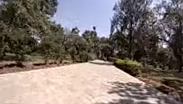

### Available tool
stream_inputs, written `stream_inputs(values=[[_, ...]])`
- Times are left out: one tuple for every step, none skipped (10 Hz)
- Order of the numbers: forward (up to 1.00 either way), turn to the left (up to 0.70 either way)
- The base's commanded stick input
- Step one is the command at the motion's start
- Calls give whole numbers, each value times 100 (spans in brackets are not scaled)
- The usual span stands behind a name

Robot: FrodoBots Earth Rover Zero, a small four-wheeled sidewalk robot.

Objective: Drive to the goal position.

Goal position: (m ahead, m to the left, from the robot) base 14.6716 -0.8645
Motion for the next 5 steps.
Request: stream_inputs(values=[[70, 0], [70, 0], [70, 0], [70, 0], [70, 0]])
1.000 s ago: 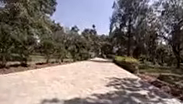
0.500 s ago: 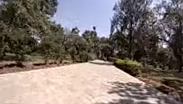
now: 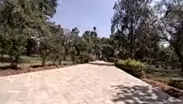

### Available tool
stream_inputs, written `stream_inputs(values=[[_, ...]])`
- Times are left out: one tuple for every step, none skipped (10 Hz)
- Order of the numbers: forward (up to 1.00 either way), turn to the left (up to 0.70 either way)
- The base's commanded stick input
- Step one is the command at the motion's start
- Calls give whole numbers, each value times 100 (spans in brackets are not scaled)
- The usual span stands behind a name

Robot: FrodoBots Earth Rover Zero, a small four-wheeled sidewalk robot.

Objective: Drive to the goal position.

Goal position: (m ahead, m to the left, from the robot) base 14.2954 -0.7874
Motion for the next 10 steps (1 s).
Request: stream_inputs(values=[[70, 0], [70, 0], [70, 0], [70, 0], [70, 0], [70, 0], [70, 0], [70, 0], [70, 0], [70, 0]])
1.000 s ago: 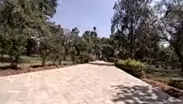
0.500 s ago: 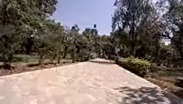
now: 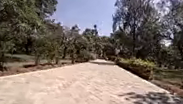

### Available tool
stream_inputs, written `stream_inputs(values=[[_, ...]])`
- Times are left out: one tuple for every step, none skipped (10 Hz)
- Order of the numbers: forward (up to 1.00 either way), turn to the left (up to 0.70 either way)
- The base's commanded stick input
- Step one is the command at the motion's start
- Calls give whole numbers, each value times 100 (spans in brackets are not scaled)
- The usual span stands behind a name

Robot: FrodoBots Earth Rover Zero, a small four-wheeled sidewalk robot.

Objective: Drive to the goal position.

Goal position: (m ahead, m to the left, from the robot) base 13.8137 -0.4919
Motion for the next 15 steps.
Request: stream_inputs(values=[[70, 0], [70, 0], [70, 0], [70, 0], [70, 0], [70, 0], [70, 0], [70, 0], [70, 0], [70, 0], [70, 0], [70, 0], [70, 0], [70, -8], [70, -26]])
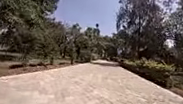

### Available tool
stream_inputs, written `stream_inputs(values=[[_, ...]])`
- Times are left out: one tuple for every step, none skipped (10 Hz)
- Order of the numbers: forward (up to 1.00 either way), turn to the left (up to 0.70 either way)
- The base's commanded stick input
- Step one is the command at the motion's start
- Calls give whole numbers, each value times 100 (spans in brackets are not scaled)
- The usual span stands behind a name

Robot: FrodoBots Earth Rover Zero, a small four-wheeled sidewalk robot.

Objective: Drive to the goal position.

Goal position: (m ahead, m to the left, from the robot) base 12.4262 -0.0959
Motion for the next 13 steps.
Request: stream_inputs(values=[[70, -35], [70, -35], [70, -25], [70, -7], [70, 0], [70, 0], [70, -11], [70, -28], [70, -35], [70, -35], [70, 0], [70, 0], [70, 0]])
